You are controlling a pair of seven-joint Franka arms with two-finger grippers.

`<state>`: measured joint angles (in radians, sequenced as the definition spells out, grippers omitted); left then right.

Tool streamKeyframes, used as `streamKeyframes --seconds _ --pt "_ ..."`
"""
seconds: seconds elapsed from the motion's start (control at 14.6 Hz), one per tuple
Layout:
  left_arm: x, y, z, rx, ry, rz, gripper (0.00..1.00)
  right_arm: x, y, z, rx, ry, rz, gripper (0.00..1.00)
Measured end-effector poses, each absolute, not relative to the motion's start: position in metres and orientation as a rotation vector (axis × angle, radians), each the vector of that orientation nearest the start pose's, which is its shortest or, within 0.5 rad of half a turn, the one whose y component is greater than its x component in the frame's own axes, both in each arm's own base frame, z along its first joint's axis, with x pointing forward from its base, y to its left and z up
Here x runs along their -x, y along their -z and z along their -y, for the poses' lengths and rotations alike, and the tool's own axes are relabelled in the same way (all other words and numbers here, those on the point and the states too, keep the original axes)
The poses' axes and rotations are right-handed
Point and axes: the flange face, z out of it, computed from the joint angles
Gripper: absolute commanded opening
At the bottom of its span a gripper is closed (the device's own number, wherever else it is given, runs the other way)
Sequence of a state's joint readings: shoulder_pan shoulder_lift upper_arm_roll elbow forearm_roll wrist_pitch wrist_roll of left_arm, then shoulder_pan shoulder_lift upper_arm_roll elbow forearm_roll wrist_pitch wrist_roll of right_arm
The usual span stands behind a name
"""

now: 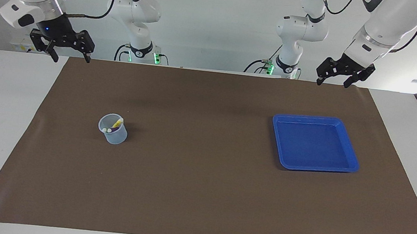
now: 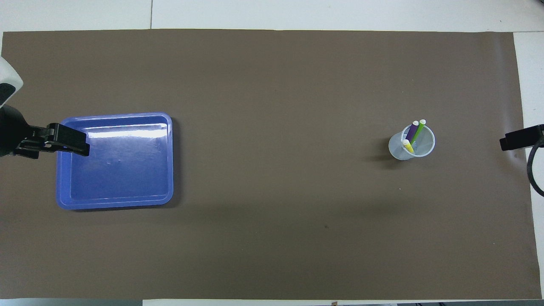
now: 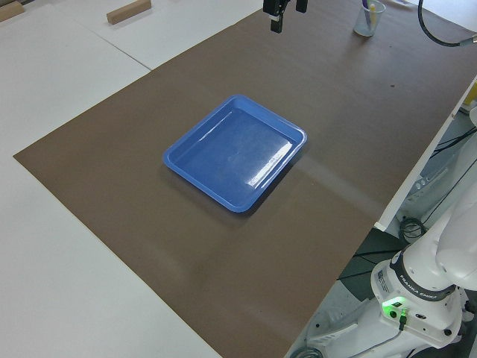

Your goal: Right arm passes pens to left for tray arrangement

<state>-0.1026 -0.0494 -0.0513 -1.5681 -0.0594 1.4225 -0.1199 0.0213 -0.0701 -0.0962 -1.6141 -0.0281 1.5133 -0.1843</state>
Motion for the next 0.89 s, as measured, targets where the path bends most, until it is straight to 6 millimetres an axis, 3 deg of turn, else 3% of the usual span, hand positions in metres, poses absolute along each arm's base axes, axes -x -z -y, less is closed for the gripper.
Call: streamKeyframes --seconds 0.89 --pt "-0.5168 -0.6401 0.0827 3.181 -0.164 -0.047 1.00 -0.5235 -0.6343 0.0411 3.149 -0.077 0.180 1.00"
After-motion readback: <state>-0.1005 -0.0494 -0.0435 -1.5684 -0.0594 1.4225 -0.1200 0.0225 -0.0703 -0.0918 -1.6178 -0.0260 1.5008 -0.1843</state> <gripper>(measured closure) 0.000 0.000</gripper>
